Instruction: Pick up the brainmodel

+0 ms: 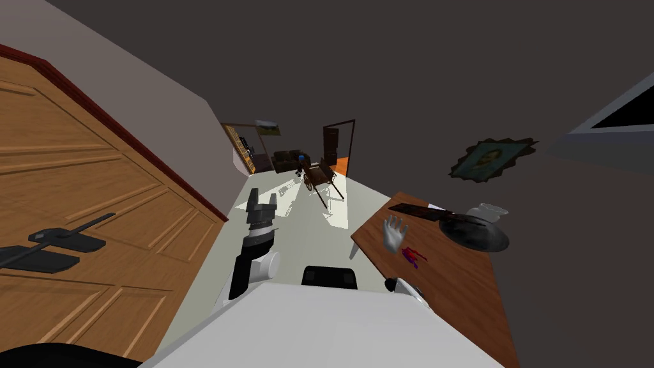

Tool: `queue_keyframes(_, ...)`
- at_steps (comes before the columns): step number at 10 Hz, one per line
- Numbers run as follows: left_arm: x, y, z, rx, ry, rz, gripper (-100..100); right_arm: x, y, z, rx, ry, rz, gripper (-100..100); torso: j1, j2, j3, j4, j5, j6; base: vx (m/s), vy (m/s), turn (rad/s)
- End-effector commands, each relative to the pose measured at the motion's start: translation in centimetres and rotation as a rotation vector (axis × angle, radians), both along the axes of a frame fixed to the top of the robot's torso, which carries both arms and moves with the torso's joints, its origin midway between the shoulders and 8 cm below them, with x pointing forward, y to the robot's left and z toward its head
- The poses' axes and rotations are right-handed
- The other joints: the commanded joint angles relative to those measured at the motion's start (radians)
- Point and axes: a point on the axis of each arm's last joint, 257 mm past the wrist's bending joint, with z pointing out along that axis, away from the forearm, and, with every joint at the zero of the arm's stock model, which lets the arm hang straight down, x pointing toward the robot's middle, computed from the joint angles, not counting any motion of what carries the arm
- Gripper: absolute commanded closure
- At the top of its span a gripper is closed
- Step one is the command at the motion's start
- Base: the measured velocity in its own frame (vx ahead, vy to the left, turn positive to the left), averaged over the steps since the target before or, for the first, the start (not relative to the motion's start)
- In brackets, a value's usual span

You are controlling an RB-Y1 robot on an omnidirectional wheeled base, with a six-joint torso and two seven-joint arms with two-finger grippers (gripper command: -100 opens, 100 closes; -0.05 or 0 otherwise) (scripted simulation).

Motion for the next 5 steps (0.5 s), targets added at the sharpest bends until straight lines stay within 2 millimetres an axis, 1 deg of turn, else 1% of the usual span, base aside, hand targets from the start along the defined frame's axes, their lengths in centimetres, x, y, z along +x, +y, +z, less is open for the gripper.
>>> queue_keyframes(1, 0.0, 0.0, 0.0, 0.000, 0.000, 0.000, 0, -1.0, -0.8, 0.1, -0.036, 0.042, 0.004, -100, 0.000, 0.000, 0.000, 0.000, 0.000, 0.000, 0.028, 0.013, 0.081)
queue_keyframes(2, 0.0, 0.0, 0.0, 0.000, 0.000, 0.000, 0, -1.1, -1.9, 0.7, -0.087, 0.083, 0.022, -100, 0.000, 0.000, 0.000, 0.000, 0.000, 0.000, 0.041, 0.019, 0.159)
queue_keyframes(3, 0.0, 0.0, 0.0, 0.000, 0.000, 0.000, 0, -2.2, -2.2, 0.5, -0.091, 0.107, 0.016, -100, 0.000, -0.001, 0.000, 0.000, 0.000, 0.000, 0.035, 0.011, 0.070)
queue_keyframes(5, 0.0, 0.0, 0.0, 0.000, 0.000, 0.000, 0, -3.9, -4.7, 1.6, -0.190, 0.216, 0.039, -100, 0.000, -0.001, 0.000, 0.000, 0.000, 0.000, 0.044, 0.012, 0.155)
